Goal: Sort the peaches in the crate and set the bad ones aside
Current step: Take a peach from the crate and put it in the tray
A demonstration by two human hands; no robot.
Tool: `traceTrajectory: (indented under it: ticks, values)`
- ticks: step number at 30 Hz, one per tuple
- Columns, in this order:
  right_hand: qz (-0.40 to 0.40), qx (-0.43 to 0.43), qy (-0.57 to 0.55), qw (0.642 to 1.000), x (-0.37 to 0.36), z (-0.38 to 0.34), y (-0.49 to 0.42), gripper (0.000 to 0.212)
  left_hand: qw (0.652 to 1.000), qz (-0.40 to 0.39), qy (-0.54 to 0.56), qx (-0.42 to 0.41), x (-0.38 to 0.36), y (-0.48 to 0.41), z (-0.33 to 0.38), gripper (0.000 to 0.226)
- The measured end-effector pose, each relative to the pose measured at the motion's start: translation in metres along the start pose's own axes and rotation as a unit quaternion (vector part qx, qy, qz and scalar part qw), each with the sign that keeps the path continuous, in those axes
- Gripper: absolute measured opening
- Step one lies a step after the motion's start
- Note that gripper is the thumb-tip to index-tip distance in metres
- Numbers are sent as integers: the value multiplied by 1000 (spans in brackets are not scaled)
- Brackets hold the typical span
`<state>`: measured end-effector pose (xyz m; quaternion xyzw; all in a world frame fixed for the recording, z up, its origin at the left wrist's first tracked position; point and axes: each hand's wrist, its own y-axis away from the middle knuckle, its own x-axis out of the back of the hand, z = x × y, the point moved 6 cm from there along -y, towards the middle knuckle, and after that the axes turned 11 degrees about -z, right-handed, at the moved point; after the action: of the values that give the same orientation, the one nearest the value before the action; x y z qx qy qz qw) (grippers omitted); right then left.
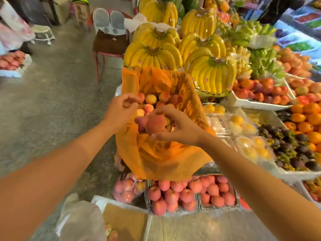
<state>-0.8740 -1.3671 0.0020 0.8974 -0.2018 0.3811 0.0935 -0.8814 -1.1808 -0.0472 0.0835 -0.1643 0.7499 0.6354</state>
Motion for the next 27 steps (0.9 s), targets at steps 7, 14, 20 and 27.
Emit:
traceTrajectory:
  ticks: [7,14,20,27]
  values:
    - [-127,69,9,989,-102,-66,6,55,994,46,-17,96,36,108,-38,28]
    - [-172,24,-23,985,-229,-48,-2,60,981,-13,-23,193,51,181,-119,21]
    - [-119,-126,-44,984,-352,26,-16,61,951,-131,-21,278,44,245,-249,9]
    - [-64,-316,-64,944,-508,135,-10,62,902,-243,-115,337,16,333,-437,17]
